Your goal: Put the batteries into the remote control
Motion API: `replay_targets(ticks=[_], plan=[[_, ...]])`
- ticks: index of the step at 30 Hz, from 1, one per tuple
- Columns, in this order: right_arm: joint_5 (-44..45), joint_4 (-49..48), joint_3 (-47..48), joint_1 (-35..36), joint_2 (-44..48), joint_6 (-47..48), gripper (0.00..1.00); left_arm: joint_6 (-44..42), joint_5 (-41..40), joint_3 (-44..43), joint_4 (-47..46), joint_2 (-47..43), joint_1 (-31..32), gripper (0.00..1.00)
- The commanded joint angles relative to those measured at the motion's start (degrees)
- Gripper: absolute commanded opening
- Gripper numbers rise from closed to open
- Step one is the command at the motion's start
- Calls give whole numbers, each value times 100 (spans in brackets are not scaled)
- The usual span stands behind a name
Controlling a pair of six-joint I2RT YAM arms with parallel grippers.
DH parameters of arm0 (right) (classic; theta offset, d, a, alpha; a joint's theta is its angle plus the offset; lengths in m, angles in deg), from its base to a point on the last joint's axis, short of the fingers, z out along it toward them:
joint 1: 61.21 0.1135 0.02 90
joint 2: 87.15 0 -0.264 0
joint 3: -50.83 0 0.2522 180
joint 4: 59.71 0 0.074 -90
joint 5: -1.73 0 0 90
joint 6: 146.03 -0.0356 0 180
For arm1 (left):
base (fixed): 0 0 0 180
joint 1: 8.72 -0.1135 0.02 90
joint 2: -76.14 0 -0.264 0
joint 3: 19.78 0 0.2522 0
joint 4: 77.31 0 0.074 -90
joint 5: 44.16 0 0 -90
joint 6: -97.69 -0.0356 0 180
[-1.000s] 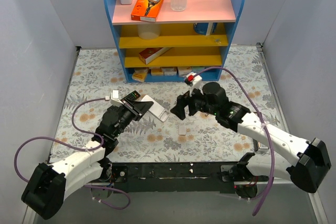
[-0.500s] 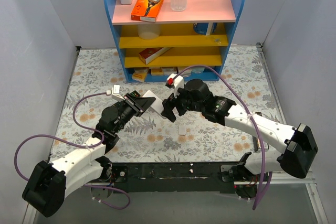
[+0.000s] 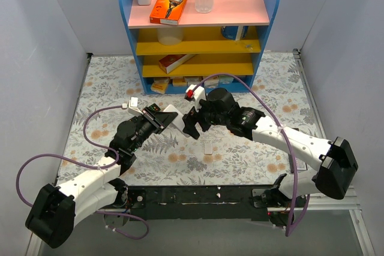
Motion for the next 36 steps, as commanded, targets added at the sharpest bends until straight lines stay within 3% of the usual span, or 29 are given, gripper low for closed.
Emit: replay_targets(ticks=[1,7,16,25,29,32,36], plan=[[-301,-258,157,109,19,-203,95,-170,-66,-285,-37,-44,6,0],[525,92,166,100,168,-388,95,-258,-39,-48,60,-263,6,0],[1914,1375,-80,-260,687,-845,95,-214,-110,480,183,-659,6,0],[2408,2525,-344,-1595,670,-1960,89,-416,-83,577,552,-958,6,0],[2487,2536,-432,-1869,433,-2269,84,-592,-13,489,728,-1046,6,0],[2390,2510,-450,-2044,170,-2208,81,-759,31,401,825,-1046,6,0],[2303,2606,-178,-2141,-217,-1350,79,-1066,40,191,1053,-1107,15,0]])
